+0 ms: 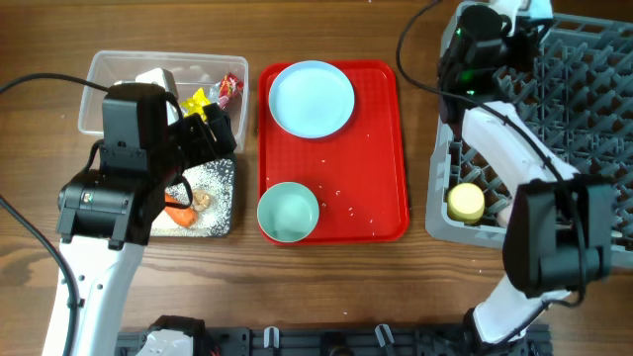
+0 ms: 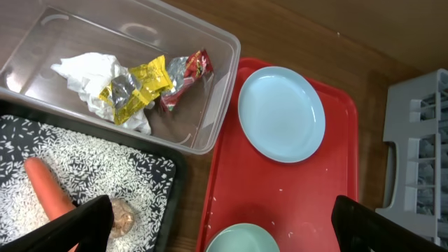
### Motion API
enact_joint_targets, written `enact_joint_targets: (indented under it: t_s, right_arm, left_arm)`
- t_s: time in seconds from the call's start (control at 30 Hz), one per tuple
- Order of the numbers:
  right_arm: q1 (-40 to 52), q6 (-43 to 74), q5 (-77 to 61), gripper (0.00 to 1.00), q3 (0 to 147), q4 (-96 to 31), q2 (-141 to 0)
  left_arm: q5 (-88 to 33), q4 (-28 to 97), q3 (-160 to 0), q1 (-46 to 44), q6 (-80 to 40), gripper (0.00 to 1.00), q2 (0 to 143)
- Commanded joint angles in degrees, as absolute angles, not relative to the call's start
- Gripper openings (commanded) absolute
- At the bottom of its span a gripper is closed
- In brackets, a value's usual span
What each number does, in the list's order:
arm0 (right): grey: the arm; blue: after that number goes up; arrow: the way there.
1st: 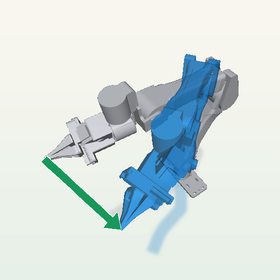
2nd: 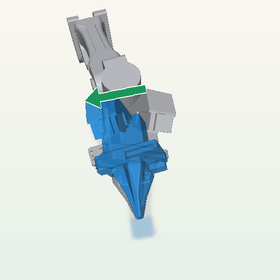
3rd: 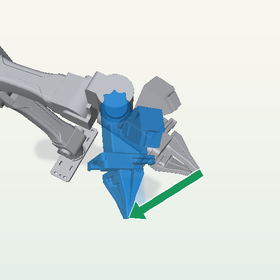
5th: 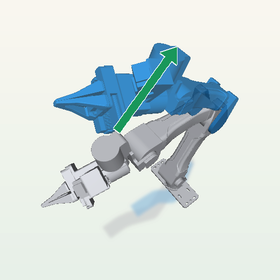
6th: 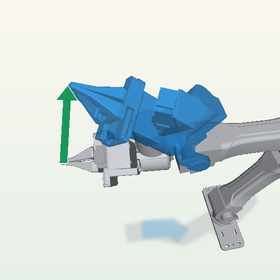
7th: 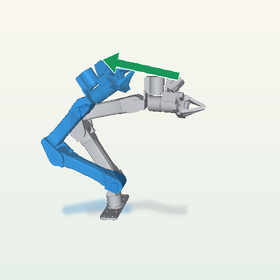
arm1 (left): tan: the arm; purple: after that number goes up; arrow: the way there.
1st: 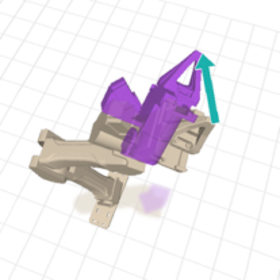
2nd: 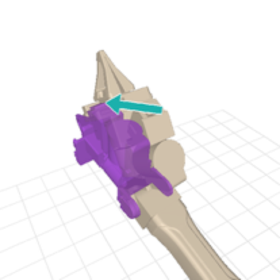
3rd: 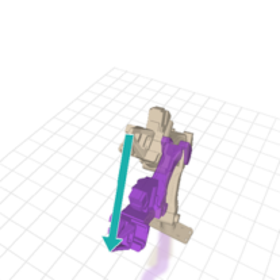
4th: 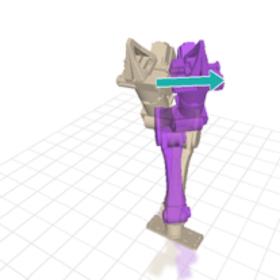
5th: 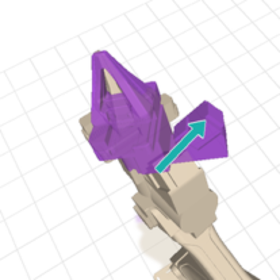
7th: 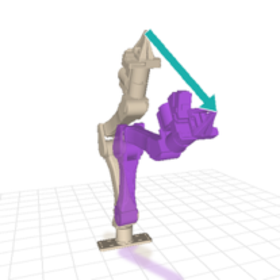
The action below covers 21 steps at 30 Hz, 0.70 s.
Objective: Sort waste into correct bins and load items into the dishwasher rack
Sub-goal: 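Carry the light-blue bowl with the right gripper into the dish rack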
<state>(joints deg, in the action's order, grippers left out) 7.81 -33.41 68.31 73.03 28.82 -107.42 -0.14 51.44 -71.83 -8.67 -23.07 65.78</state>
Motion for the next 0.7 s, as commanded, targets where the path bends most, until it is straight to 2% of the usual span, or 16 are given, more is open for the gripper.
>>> enact_joint_targets:
  t_s: [0.0,0.67]
  right_arm:
    - [6.02,-39.97,70.08,0.04,73.6,29.32,-110.96]
    - [4.16,-35.51,64.23,0.04,73.6,29.3,-119.81]
  left_arm:
    - [-0.62,51.35,-72.01,-8.62,-23.4,1.0,65.73]
    - [-0.62,51.35,-72.01,-8.62,-23.4,1.0,65.73]
